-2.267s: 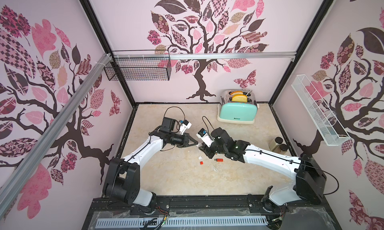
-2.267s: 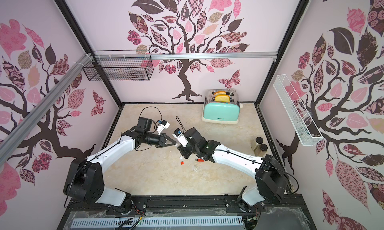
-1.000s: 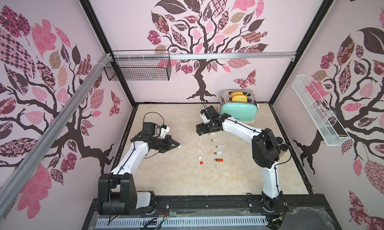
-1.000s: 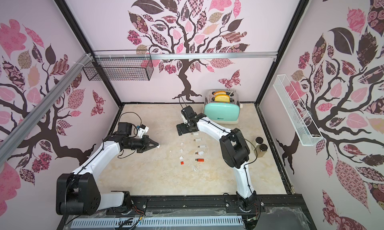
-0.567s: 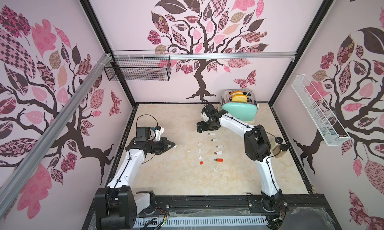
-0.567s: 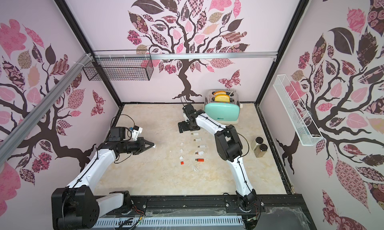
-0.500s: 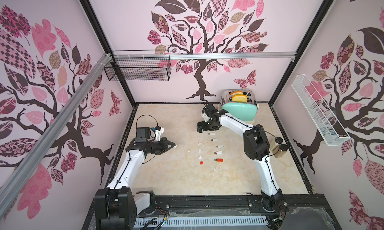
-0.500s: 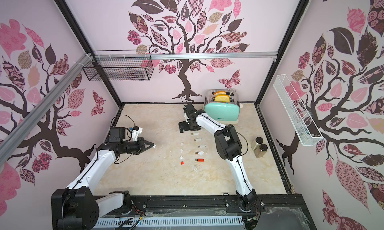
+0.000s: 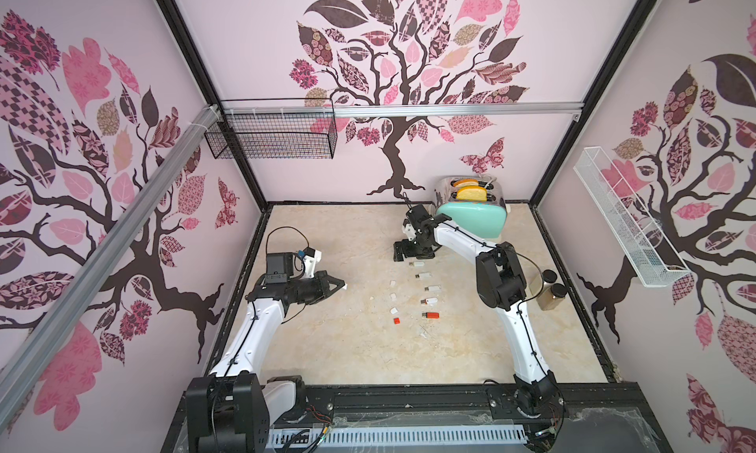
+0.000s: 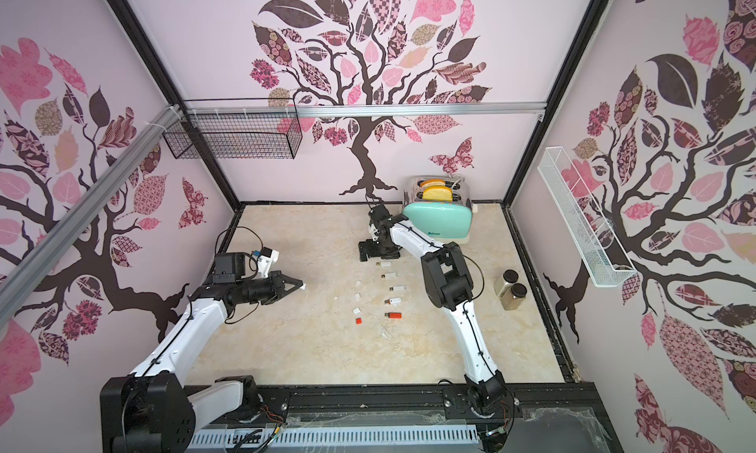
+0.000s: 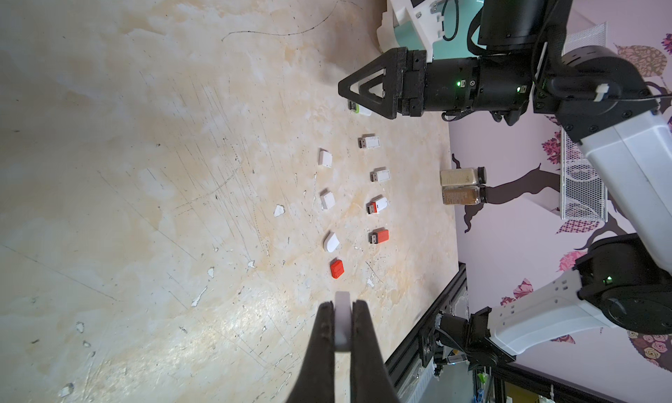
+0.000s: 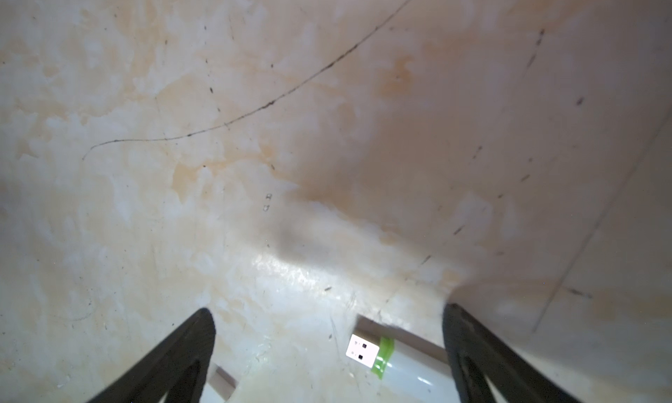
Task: Close the usb drive cover
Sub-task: Pick up the USB drive from the center of the board.
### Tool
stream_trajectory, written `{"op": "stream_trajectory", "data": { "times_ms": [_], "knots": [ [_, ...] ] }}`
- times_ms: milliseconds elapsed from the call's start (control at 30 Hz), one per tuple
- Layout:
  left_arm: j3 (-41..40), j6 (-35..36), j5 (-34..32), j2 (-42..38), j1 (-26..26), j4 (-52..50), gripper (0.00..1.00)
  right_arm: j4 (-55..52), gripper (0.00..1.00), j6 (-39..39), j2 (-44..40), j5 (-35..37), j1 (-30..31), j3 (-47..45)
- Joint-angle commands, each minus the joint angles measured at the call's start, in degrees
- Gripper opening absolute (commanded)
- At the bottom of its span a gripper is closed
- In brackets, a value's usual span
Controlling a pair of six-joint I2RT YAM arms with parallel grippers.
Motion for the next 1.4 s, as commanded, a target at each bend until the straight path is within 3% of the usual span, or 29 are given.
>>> {"op": "stream_trajectory", "data": {
  "times_ms": [0,600,1067,1367],
  "knots": [
    [-0.9,0.2,1.0,-1.6,0.2,1.6,0.00,-1.0,0.99,-0.3,-0.3,-0.6,-0.5,-1.6],
    [0.2,0.0,2.1,-1.6,0.2,1.0,0.00,-9.1,0.88,-1.6,-2.3,-1.7,-0.1,-2.8],
    [0.1,0.3,2.0,-2.3,0.0,0.7,0.00,-15.6,0.75,-4.2,1.1,9.4,3.1,4.0],
    [-1.3,-0.8,2.7,-2.5,0.0,2.6,0.00,-19.3,0.61,-6.6,4.7,10.9,4.1,8.6]
  ]
}}
